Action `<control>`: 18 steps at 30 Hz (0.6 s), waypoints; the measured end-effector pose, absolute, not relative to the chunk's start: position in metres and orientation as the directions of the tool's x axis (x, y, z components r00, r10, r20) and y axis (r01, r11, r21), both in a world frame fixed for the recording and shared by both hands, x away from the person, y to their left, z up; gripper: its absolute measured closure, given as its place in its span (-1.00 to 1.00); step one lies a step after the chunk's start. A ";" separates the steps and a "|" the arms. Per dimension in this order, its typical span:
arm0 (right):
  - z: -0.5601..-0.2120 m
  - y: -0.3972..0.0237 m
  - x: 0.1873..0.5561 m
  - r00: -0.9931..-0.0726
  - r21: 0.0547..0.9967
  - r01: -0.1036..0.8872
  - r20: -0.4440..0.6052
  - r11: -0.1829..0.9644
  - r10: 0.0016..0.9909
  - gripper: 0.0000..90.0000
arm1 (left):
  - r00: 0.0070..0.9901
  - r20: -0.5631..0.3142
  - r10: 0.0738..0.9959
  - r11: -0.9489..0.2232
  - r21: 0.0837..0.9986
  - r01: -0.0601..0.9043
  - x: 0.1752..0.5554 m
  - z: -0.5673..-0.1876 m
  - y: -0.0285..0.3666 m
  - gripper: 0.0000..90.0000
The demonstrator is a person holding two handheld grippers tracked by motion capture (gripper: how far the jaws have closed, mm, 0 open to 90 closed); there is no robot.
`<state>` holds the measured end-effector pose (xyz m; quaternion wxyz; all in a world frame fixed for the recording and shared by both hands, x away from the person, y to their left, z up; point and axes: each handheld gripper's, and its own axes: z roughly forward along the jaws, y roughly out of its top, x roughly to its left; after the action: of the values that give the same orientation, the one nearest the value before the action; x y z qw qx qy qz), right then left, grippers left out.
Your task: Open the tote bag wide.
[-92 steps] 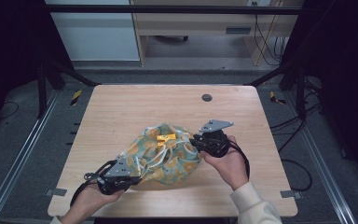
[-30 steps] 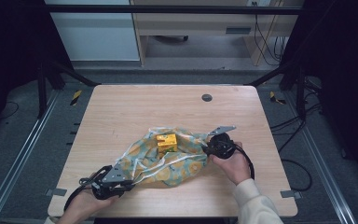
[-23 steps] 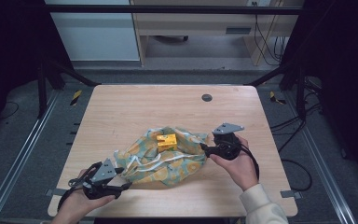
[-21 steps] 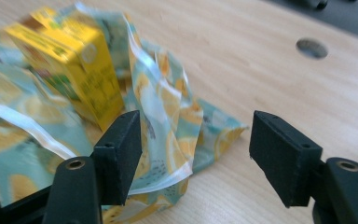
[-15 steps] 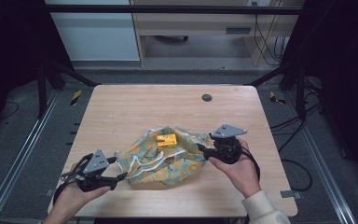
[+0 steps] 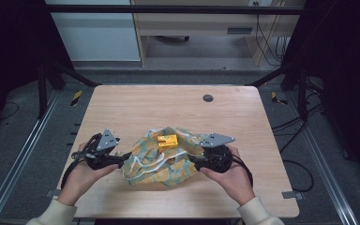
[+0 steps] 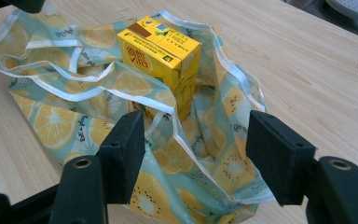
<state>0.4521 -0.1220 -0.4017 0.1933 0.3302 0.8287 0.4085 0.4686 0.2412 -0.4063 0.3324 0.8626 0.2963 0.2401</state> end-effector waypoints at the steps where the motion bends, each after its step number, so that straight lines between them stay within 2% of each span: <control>1: -0.402 -0.122 0.452 -0.710 0.804 0.391 -0.047 0.448 0.703 -0.18 | 0.710 0.215 0.670 -0.604 0.714 0.354 0.470 -0.408 0.241 -0.33; 7: -0.417 -0.103 0.453 -0.739 0.773 0.401 -0.045 0.492 0.672 -0.36 | 0.722 0.173 0.670 -0.611 0.681 0.404 0.479 -0.429 0.238 -0.52; 12: -0.429 -0.097 0.454 -0.746 0.741 0.420 -0.046 0.523 0.665 -0.35 | 0.732 0.146 0.666 -0.619 0.654 0.434 0.482 -0.443 0.238 -0.51; 13: -0.434 -0.096 0.452 -0.754 0.728 0.424 -0.044 0.538 0.655 -0.16 | 0.734 0.141 0.664 -0.621 0.651 0.436 0.481 -0.444 0.238 -0.50; 14: -0.434 -0.096 0.452 -0.754 0.728 0.424 -0.044 0.538 0.655 -0.16 | 0.736 0.136 0.663 -0.620 0.652 0.437 0.480 -0.446 0.238 -0.50; 15: -0.438 -0.096 0.449 -0.762 0.716 0.426 -0.046 0.553 0.646 0.02 | 0.742 0.132 0.657 -0.627 0.644 0.440 0.479 -0.448 0.238 -0.49; 16: -0.438 -0.096 0.449 -0.762 0.716 0.426 -0.046 0.553 0.646 0.02 | 0.743 0.130 0.656 -0.626 0.644 0.440 0.477 -0.450 0.238 -0.49; 17: -0.440 -0.097 0.447 -0.772 0.716 0.417 -0.046 0.560 0.633 0.17 | 0.746 0.128 0.653 -0.629 0.642 0.440 0.475 -0.451 0.238 -0.48; 18: -0.441 -0.098 0.445 -0.777 0.708 0.414 -0.052 0.572 0.628 0.23 | 0.751 0.125 0.649 -0.633 0.637 0.440 0.473 -0.453 0.238 -0.46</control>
<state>0.4448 -0.0982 -0.4414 0.1508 0.2981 0.8736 0.3539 0.4730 0.2378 -0.4527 0.2992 0.8865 0.3070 0.1743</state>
